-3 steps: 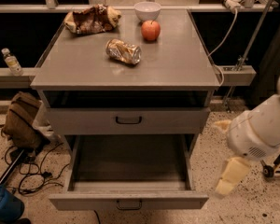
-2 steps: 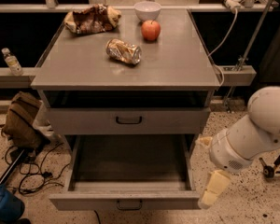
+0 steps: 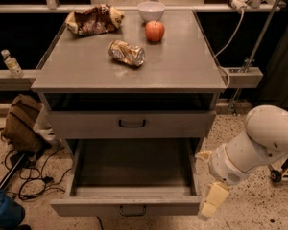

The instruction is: Close middle drawer

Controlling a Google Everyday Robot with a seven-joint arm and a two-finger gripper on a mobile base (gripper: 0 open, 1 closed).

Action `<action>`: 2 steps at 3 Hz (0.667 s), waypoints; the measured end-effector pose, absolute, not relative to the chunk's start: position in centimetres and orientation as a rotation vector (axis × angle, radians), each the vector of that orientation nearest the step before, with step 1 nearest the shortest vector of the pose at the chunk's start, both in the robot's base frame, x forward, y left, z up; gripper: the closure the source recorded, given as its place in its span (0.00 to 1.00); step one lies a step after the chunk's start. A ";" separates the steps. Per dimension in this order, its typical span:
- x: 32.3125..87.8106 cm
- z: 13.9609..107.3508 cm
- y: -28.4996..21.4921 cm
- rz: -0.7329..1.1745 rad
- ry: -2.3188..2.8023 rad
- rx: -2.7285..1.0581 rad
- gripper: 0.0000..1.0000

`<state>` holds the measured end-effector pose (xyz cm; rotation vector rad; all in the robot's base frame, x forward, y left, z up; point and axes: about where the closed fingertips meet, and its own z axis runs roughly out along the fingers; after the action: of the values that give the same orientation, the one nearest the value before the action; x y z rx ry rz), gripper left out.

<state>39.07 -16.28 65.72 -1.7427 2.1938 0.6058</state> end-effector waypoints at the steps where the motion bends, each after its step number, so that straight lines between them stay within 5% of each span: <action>1: 37.3 61.2 -14.8 0.713 2.172 -1.702 0.00; 2: 35.9 56.6 -13.6 0.805 2.157 -1.650 0.00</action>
Offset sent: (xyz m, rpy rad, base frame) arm -0.0462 0.0422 -0.1632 0.2403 0.1004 -0.0676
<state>35.92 -13.59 56.63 -1.6501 2.1574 0.8046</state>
